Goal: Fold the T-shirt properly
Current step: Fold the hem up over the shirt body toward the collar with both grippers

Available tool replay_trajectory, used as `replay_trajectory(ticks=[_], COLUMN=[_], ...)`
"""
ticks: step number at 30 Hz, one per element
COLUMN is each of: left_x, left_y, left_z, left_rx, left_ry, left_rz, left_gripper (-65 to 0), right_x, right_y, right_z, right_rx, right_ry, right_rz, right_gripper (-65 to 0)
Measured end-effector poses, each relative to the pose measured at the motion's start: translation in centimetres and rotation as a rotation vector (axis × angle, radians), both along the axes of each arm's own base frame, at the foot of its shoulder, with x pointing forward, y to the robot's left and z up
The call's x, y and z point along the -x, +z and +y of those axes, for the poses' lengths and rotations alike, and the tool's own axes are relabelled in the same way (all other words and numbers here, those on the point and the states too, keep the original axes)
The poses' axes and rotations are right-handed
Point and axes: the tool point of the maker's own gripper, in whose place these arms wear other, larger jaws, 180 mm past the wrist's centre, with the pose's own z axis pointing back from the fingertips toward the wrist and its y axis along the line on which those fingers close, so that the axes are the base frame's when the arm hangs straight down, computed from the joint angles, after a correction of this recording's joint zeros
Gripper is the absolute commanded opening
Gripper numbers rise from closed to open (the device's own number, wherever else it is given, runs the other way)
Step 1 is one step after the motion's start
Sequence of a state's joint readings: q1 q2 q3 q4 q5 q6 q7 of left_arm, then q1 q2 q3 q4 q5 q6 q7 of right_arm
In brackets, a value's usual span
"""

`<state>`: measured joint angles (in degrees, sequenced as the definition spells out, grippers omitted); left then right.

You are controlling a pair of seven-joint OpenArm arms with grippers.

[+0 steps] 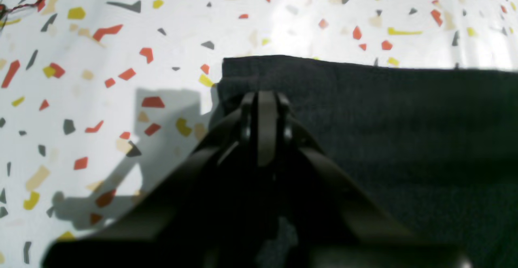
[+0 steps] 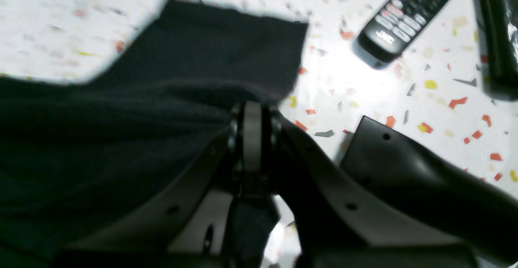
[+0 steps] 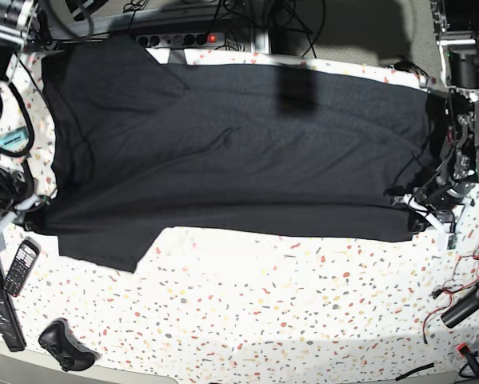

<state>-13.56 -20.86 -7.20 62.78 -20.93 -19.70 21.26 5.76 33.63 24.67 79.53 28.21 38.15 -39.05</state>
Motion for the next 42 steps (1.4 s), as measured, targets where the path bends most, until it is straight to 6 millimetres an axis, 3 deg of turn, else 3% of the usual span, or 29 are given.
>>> replay_trajectory(ticks=[7,13,16,24,33,42], left_x=[0.1,1.0,1.5,3.7,7.1,9.9], left_y=[3.0,4.4,4.9,2.9,3.2,0.9], left_z=[-1.2,2.5,2.2,2.8,4.1,4.5], left_rx=[-0.019,0.024,0.066,0.071,0.015,-0.050], left_ry=[-0.042,0.070,0.012,0.014,0.024,0.015], left_rz=[-0.083,-0.115,-0.113,-0.047,-0.046,0.036], left_gripper=[-65.0,-65.0,-65.0,-65.0,-65.0,-65.0], right_x=[2.6,5.1,5.9,8.0,9.6,11.4], right_y=[1.2,1.5,1.5,-0.1,-2.5,-4.4], right_z=[0.2,-0.8,-0.5,1.8,2.8,2.3], right_rx=[0.034,0.032,0.033,0.010,-0.019,0.035], right_ry=[0.011,-0.030,-0.037,-0.017,-0.035,-0.051], right_rz=[-0.021,-0.031,-0.039,-0.015,0.039,0.103], right_gripper=[-65.0,-65.0,-65.0,-65.0,-65.0,-65.0])
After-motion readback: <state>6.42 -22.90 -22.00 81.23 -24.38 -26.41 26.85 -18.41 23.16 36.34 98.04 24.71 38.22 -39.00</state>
